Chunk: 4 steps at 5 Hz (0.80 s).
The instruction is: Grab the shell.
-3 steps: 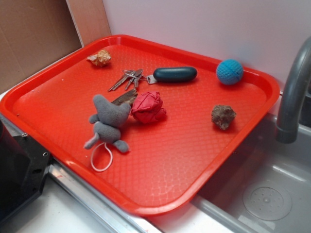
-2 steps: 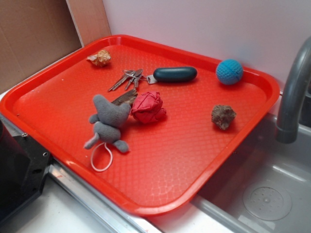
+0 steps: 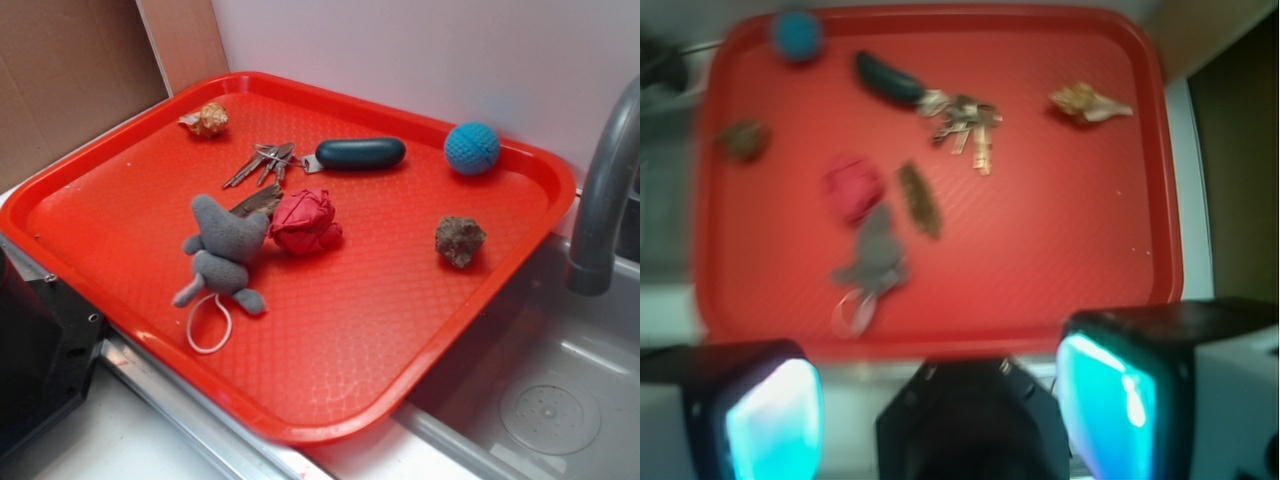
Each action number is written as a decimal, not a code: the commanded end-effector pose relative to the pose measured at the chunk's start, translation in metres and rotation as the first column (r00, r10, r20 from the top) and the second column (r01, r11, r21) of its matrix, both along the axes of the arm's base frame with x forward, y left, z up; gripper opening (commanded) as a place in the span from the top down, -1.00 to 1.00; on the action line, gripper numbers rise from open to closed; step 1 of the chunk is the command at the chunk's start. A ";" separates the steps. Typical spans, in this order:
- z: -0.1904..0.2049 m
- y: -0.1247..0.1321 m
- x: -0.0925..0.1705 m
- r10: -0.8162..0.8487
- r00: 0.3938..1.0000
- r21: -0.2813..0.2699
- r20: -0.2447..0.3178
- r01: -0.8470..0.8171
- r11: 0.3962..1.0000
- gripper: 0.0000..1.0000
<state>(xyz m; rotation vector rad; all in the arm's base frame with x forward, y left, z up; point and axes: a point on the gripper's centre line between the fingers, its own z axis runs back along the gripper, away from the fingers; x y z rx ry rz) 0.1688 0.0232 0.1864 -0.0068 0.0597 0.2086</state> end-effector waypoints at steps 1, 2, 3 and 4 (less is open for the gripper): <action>-0.057 0.048 0.052 0.456 0.875 0.048 0.162 -0.469 0.882 -1.00; -0.071 0.069 0.055 0.647 0.715 0.034 0.264 -0.677 0.735 -1.00; -0.082 0.078 0.076 0.685 0.673 -0.002 0.281 -0.713 0.701 -1.00; -0.101 0.093 0.091 0.713 0.636 -0.014 0.297 -0.743 0.669 -1.00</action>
